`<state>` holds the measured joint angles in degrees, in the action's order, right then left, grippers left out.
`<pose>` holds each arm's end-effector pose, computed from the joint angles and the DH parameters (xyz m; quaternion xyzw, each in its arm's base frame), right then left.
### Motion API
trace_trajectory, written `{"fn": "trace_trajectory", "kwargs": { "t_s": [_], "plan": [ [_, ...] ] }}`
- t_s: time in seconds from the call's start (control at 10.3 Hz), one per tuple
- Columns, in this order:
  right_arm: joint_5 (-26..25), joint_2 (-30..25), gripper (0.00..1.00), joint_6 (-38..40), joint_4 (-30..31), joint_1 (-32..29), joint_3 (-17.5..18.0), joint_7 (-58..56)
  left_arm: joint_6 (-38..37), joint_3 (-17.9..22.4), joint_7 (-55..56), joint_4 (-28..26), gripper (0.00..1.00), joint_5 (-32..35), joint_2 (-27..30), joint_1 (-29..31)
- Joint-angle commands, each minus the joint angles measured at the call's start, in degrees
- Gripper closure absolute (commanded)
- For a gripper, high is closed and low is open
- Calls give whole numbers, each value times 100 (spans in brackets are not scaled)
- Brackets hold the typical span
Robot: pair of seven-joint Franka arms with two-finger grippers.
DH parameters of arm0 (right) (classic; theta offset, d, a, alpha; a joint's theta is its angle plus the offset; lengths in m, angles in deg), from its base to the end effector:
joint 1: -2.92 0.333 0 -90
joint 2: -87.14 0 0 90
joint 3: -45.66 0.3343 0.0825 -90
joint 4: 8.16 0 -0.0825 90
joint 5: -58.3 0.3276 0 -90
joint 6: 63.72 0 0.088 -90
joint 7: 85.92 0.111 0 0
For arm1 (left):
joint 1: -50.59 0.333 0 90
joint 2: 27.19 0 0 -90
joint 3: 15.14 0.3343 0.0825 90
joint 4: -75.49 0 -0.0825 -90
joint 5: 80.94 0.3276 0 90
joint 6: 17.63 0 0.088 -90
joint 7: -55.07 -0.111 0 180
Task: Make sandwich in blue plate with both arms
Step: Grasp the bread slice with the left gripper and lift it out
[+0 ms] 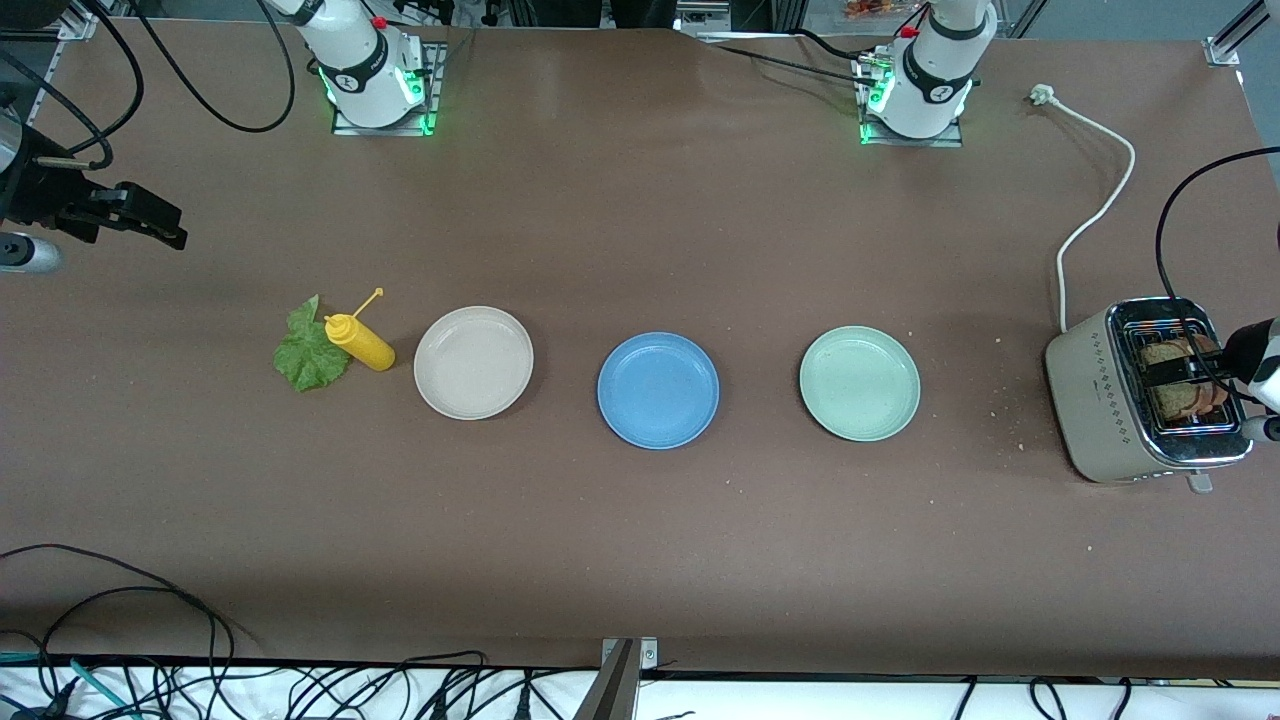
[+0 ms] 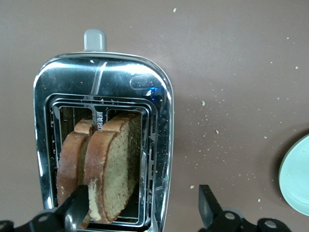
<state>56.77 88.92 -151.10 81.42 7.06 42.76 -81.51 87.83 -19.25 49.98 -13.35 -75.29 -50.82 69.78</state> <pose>0.5023 0.0083 0.6225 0.9989 -0.0278 -0.0340 0.0158 0.5925 0.1751 0.4370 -0.9950 -0.0730 0.0651 0.0210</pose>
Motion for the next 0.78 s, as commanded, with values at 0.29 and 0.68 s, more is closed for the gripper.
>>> {"fn": "trace_trajectory", "kwargs": {
  "t_s": [0.29,0.68],
  "plan": [
    [12,-11,0,108,-90,-1,8,7,387,-63,-422,183,0,164,-379,277],
    [12,-11,0,116,-90,-1,8,7,458,-72,-432,183,0,155,-397,269]
  ]
}}
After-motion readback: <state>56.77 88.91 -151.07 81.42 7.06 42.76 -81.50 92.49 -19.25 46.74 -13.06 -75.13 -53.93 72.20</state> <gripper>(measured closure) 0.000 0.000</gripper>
